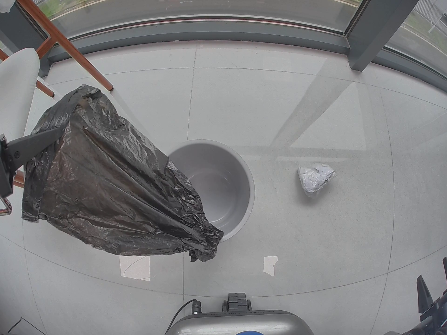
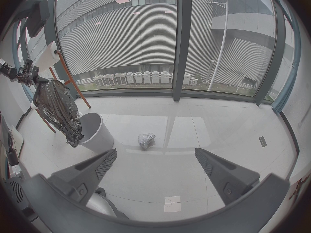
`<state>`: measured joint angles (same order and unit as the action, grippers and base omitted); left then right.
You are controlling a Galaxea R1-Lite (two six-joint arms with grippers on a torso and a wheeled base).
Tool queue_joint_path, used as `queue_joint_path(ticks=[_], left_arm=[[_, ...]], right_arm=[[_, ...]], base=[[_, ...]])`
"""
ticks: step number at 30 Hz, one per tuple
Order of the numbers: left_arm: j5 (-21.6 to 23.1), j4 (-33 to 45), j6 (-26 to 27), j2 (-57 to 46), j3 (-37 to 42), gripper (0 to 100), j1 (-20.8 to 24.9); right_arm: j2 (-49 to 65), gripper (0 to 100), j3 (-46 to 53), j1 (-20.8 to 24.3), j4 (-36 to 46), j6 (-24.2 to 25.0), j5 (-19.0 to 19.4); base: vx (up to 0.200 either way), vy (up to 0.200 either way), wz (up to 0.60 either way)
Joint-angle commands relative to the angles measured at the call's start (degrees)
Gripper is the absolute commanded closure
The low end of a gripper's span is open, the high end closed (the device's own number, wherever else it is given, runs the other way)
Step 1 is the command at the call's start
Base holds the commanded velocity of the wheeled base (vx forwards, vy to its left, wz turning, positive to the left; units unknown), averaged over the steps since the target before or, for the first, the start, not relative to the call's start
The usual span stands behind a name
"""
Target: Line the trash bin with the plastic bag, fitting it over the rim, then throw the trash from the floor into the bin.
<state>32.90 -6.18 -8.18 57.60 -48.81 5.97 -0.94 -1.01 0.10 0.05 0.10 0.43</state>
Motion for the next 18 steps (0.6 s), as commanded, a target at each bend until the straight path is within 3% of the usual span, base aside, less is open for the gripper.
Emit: queue_joint_path(ticks=[1,12,18], left_arm=[[0.1,-1.1,1.7,5.1,-0.1,100,0.0],[-5.6,-15.5,0.7,15.7,-3.3,100,0.0],[-5.8,-16.8,0.4,17.8,-8.3,100,0.0]], right_arm=[[0.9,0,1.0,0.1,0.0,0.0,0.0],[0.9,0,1.0,0.0,0.0,0.0,0.0],[0.9,0,1.0,0.1,0.0,0.0,0.0]], base=[[0.0,0.0,0.0],[0.0,0.0,0.0],[0.0,0.0,0.0]])
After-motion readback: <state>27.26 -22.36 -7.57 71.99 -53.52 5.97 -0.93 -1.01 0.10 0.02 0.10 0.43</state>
